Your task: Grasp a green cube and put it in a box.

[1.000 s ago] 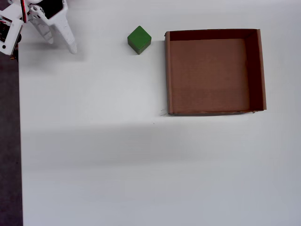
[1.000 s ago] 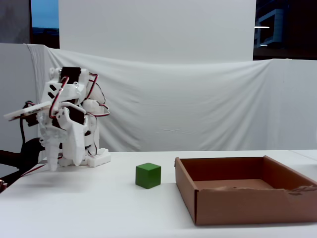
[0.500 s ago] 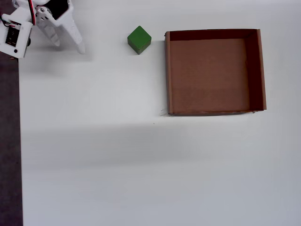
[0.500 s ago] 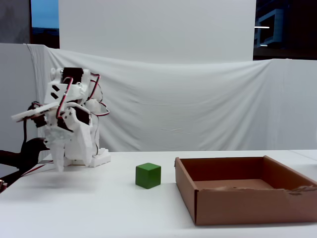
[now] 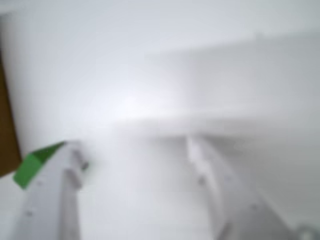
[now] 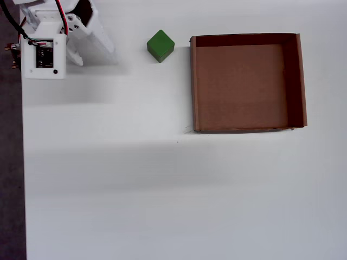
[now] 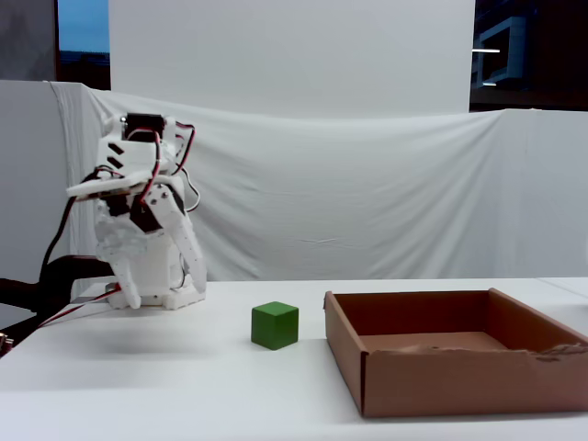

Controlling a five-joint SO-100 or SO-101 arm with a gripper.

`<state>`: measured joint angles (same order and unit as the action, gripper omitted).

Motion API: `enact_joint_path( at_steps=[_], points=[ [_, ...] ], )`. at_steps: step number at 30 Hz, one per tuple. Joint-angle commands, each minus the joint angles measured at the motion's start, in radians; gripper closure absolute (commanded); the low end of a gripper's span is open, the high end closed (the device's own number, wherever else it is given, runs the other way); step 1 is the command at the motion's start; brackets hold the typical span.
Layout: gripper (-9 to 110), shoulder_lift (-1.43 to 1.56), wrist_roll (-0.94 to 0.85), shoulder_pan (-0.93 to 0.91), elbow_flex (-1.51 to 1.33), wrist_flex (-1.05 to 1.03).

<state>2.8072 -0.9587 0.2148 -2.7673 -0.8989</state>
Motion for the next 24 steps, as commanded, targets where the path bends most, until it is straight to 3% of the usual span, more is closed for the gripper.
enact_joint_path(
  at_steps=[1, 8, 24],
  points=[
    [72, -0.107, -0.025, 0.049, 0.163, -0.043],
    [72, -0.353, -0.072, 0.181, 0.382, -0.107],
    [72, -0.629, -0.206, 0.371, 0.469, -0.083]
  ],
)
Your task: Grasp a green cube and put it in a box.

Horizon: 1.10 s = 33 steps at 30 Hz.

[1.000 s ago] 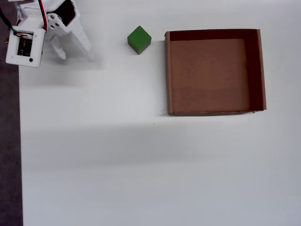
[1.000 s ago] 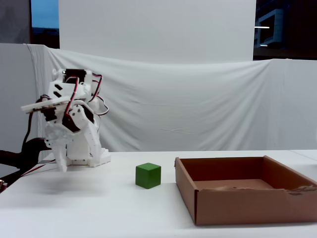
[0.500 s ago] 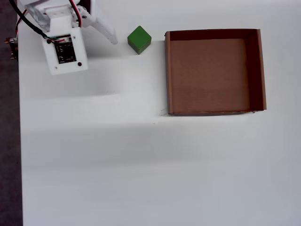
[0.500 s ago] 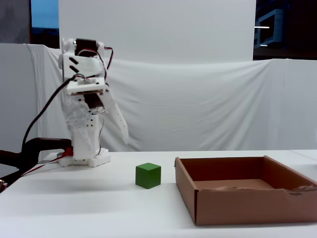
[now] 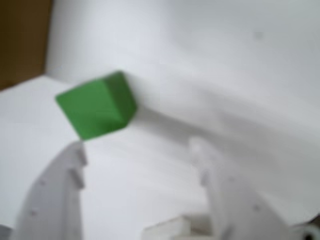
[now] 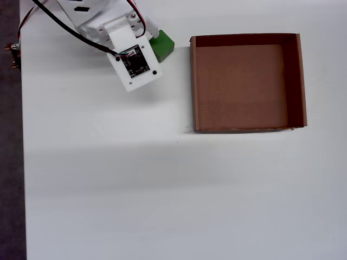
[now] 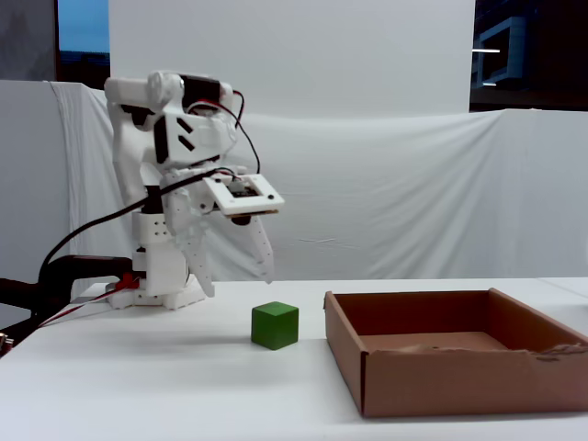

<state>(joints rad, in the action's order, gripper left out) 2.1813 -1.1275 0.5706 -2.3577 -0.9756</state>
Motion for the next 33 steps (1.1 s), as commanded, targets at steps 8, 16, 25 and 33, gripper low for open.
enact_joint_path(
  at_steps=[8, 16, 25, 33],
  points=[
    [72, -0.094, -0.097, 0.058, 0.097, 0.012],
    [72, -0.183, -0.126, 0.080, 0.133, 0.055],
    [72, -0.253, -0.158, 0.086, 0.153, 0.091],
    [72, -0.298, -0.175, 0.104, 0.178, 0.098]
  ],
)
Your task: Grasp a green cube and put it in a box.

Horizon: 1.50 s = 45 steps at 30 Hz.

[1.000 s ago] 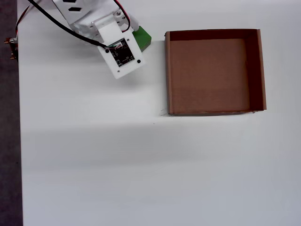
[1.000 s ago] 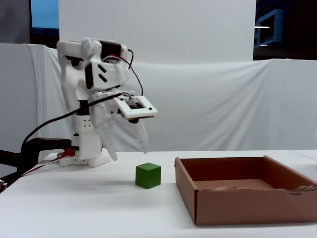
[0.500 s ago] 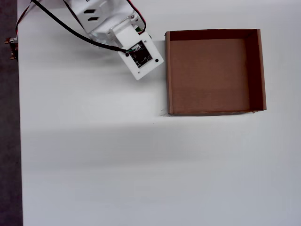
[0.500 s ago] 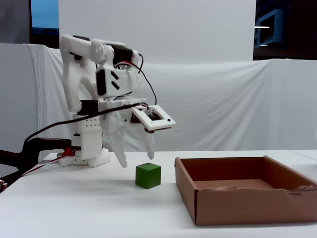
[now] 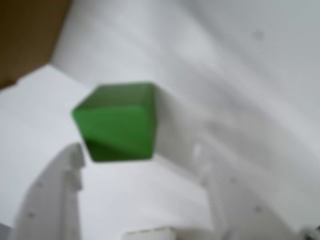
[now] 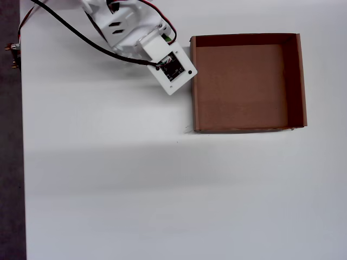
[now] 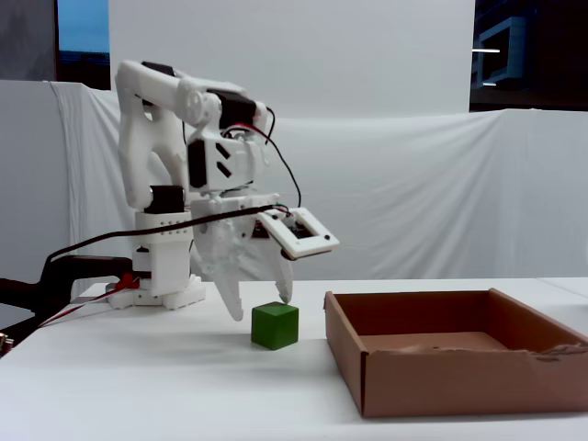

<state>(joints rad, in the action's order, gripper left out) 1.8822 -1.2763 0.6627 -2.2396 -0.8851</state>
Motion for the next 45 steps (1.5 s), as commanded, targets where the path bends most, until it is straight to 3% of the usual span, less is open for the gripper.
enact_joint_path(
  at_steps=[1, 35, 45],
  points=[
    [72, -0.003, -0.026, 0.015, 0.066, 0.003],
    [72, -0.121, -0.026, 0.080, 0.092, 0.091],
    [79, -0.124, -0.025, 0.086, 0.080, 0.101]
  ],
)
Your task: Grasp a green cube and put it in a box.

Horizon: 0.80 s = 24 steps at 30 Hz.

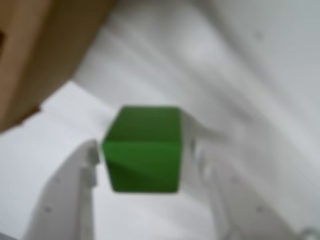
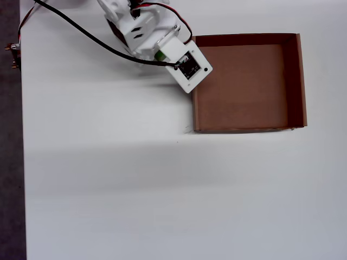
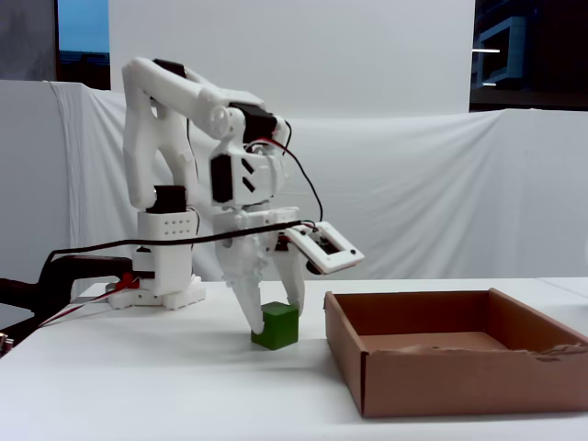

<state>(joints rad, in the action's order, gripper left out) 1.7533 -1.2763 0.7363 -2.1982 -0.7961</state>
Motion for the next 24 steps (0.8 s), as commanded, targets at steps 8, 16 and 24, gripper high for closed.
enact_joint_path(
  at_steps=[8, 16, 24],
  points=[
    [82, 0.003, -0.025, 0.012, 0.037, 0.017],
    [86, 0.006, -0.025, 0.015, 0.025, 0.023],
    [88, 0.014, -0.017, 0.015, 0.015, 0.031]
  ],
)
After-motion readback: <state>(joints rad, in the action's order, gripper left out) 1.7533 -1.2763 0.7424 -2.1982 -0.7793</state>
